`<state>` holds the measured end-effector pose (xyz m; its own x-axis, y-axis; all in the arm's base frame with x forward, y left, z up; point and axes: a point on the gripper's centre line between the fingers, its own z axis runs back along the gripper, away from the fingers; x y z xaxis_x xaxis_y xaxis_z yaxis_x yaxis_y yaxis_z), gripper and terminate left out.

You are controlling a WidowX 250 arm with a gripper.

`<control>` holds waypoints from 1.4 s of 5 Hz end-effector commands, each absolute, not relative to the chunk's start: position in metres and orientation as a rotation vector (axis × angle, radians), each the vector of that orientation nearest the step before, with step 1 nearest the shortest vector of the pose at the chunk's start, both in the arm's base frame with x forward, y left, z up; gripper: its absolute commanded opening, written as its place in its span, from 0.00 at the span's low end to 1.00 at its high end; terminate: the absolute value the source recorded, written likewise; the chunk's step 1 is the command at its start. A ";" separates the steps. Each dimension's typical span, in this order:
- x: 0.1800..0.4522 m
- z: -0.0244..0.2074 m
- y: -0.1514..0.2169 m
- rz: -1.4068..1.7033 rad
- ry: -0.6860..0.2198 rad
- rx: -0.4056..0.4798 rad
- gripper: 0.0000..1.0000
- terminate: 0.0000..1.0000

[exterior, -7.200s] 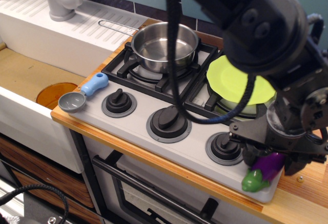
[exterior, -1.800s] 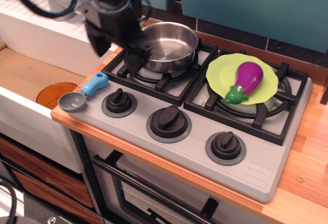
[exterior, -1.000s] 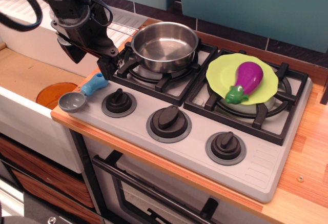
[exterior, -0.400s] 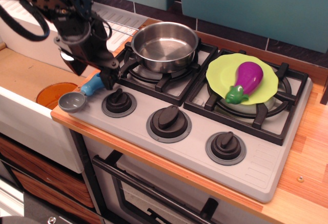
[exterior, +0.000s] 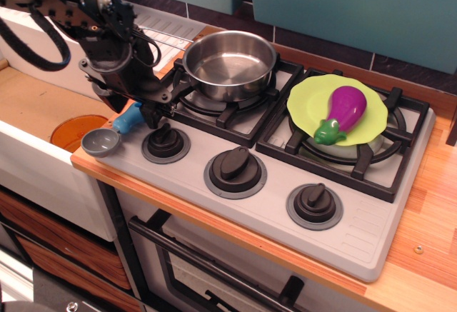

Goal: Put eggplant on plate and spoon in pot or pan on stove

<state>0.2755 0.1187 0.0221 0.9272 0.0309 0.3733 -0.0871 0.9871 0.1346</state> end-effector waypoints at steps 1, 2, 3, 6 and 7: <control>0.284 0.033 0.113 0.069 -0.374 0.147 0.00 0.00; 0.286 0.041 0.112 0.067 -0.355 0.131 0.00 0.00; 0.289 0.053 0.109 0.062 -0.341 0.126 0.00 0.00; 0.299 0.101 0.096 0.052 -0.286 0.148 0.00 0.00; 0.312 0.121 0.088 0.057 -0.270 0.159 0.00 0.00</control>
